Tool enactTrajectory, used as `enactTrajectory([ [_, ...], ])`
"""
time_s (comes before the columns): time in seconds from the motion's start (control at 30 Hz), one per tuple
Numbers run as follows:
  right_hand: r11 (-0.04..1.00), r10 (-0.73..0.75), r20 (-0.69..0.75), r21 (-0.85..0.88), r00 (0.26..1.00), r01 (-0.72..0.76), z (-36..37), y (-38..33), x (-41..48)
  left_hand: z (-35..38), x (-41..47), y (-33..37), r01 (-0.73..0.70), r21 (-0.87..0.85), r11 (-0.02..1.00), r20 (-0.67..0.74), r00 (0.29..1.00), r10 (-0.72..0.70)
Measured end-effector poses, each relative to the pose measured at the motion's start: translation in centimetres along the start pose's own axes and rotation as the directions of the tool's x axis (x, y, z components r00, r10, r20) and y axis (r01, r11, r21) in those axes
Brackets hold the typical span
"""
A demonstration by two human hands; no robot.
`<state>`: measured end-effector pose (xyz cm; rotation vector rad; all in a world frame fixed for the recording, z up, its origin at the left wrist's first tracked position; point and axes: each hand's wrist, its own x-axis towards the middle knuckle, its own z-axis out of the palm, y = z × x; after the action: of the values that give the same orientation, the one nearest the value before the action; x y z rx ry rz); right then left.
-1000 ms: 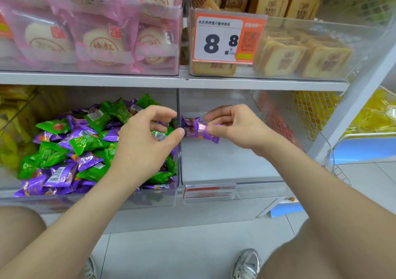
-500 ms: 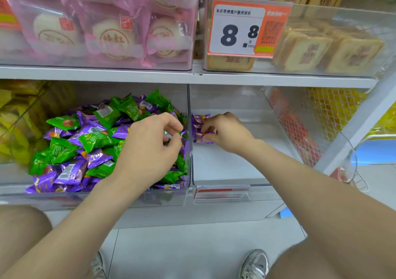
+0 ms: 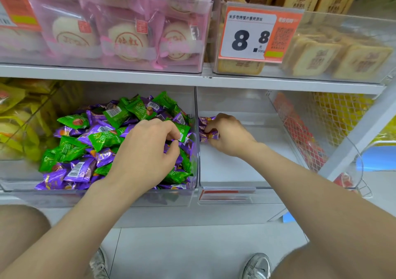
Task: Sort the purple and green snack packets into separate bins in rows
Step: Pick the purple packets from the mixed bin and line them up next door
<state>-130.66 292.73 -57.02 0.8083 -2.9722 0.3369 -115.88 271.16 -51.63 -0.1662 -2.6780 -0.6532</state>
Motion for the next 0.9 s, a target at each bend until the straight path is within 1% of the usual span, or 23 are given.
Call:
enactTrajectory([
  [0.07,1.0,0.009,-0.012,-0.005,1.0,-0.009,-0.1,0.0,0.0,-0.2,0.1,-0.3,0.004,0.03,1.0,-0.021,1.0,-0.003],
  [0.13,1.0,0.007,-0.025,-0.007,1.0,-0.008,-0.2,0.1,-0.1,-0.5,0.3,-0.6,0.037,0.048,0.998,-0.028,0.999,-0.036],
  [0.23,1.0,-0.017,-0.032,-0.013,0.999,0.017,0.0,0.1,-0.2,-0.7,0.5,-1.1,0.094,0.066,0.993,-0.02,0.996,-0.093],
  [0.47,1.0,-0.025,-0.053,-0.005,0.998,0.025,0.4,0.4,0.0,-0.9,0.5,-1.1,0.142,0.1,0.985,0.014,0.99,-0.144],
  [0.6,1.0,-0.029,-0.035,-0.003,0.999,0.029,-0.3,-0.4,-0.6,-1.6,0.7,-1.7,0.197,0.206,0.959,0.038,0.977,-0.209],
  [0.63,1.0,-0.012,-0.062,0.013,0.998,0.013,-0.7,-0.9,-0.7,-1.8,0.8,-2.0,0.206,0.251,0.946,0.052,0.973,-0.225],
  [0.7,0.994,0.046,-0.212,0.111,0.976,-0.022,-2.0,-2.5,-1.0,-2.4,1.1,-2.5,0.209,0.329,0.921,0.1,0.962,-0.254],
  [0.77,0.952,0.136,-0.356,0.306,0.924,-0.022,-3.6,-4.6,-1.8,-2.9,1.5,-2.7,0.204,0.338,0.919,0.184,0.943,-0.277],
  [0.8,0.912,0.166,-0.394,0.411,0.904,0.012,-4.4,-5.9,-2.5,-3.1,1.6,-2.8,0.19,0.335,0.923,0.236,0.931,-0.278],
  [0.83,0.873,0.163,-0.418,0.483,0.894,0.067,-5.0,-7.2,-3.3,-3.3,1.8,-2.8,0.167,0.344,0.924,0.289,0.918,-0.273],
  [0.87,0.851,0.114,-0.43,0.508,0.896,0.135,-5.4,-8.4,-4.2,-3.4,1.9,-2.9,0.138,0.364,0.921,0.332,0.905,-0.267],
  [0.9,0.848,0.025,-0.426,0.488,0.904,0.207,-5.5,-9.4,-4.9,-3.5,2.0,-3.0,0.113,0.391,0.913,0.36,0.895,-0.264],
])
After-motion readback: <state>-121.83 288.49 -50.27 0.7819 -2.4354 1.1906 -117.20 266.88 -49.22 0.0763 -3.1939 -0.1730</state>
